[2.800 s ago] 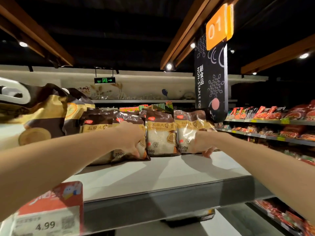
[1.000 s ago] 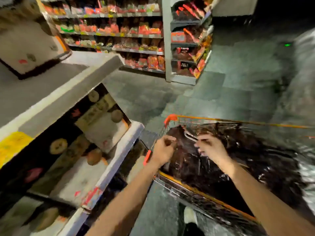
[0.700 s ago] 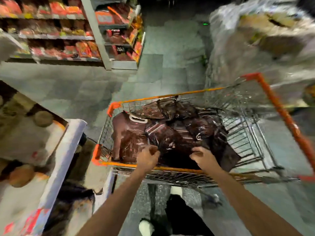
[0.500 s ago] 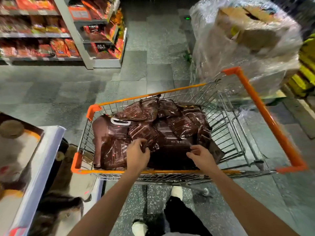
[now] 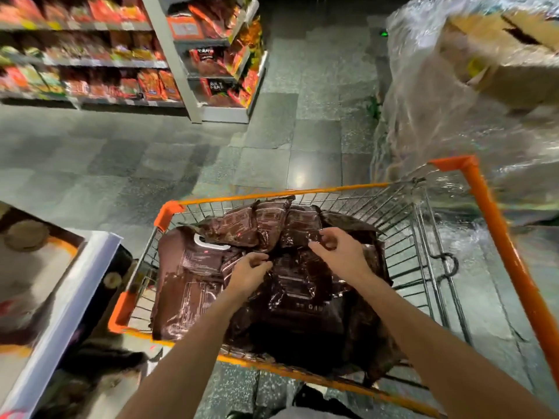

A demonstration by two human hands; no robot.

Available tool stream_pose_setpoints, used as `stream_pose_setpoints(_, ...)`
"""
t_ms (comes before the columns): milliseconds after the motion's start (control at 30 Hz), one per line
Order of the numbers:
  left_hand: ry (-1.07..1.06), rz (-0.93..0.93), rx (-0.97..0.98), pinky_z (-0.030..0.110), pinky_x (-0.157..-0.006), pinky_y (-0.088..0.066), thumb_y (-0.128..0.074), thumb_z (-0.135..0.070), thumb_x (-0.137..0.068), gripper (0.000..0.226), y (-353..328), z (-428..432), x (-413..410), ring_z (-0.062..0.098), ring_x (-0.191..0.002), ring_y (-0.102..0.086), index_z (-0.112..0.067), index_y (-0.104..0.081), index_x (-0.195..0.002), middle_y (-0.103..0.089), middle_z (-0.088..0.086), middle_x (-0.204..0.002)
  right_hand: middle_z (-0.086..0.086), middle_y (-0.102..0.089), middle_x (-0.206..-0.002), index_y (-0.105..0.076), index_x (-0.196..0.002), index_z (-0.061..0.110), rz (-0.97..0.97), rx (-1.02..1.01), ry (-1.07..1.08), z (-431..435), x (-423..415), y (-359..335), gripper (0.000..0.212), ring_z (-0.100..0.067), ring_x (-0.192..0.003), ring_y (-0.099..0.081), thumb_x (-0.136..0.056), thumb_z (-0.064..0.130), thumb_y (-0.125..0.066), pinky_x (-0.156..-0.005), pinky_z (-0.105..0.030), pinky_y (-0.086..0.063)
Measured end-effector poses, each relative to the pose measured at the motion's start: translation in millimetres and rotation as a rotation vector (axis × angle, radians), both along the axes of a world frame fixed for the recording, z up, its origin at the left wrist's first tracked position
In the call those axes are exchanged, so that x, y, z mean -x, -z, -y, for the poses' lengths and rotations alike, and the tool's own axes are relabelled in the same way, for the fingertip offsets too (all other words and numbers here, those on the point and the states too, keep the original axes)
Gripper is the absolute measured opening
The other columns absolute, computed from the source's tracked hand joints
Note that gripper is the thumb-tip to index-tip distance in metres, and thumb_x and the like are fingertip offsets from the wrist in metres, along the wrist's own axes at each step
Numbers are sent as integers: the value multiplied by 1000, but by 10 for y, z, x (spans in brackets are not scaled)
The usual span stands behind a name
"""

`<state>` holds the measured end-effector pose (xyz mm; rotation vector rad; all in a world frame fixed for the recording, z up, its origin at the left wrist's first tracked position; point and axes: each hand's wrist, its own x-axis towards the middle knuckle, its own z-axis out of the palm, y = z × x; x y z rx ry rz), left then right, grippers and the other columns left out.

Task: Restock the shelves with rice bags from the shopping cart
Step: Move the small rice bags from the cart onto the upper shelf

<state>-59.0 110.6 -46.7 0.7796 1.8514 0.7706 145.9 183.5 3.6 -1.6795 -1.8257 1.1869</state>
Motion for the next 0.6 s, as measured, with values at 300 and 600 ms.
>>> stream_pose_setpoints(300, -221, 39, 8, 18, -53, -44, -60, -10, -97, 8, -105, 270, 491, 3, -52, -57, -15, -64, -92, -66, 6, -85, -1, -38, -150, -45, -140, 28, 332, -239, -670, -398, 735, 284, 72, -24, -139, -29, -78, 51, -74, -113, -41, -31)
stream_pose_setpoints(600, -130, -101, -62, 26, -65, -52, -61, -23, -97, 6, -101, 218, 976, 11, -76, -64, -26, -66, -98, -72, 0, -97, 3, -50, -144, -54, -136, 34, 532, -466, -813, -407, 1152, 511, 51, -23, -132, -43, -88, 48, -63, -106, -44, -27)
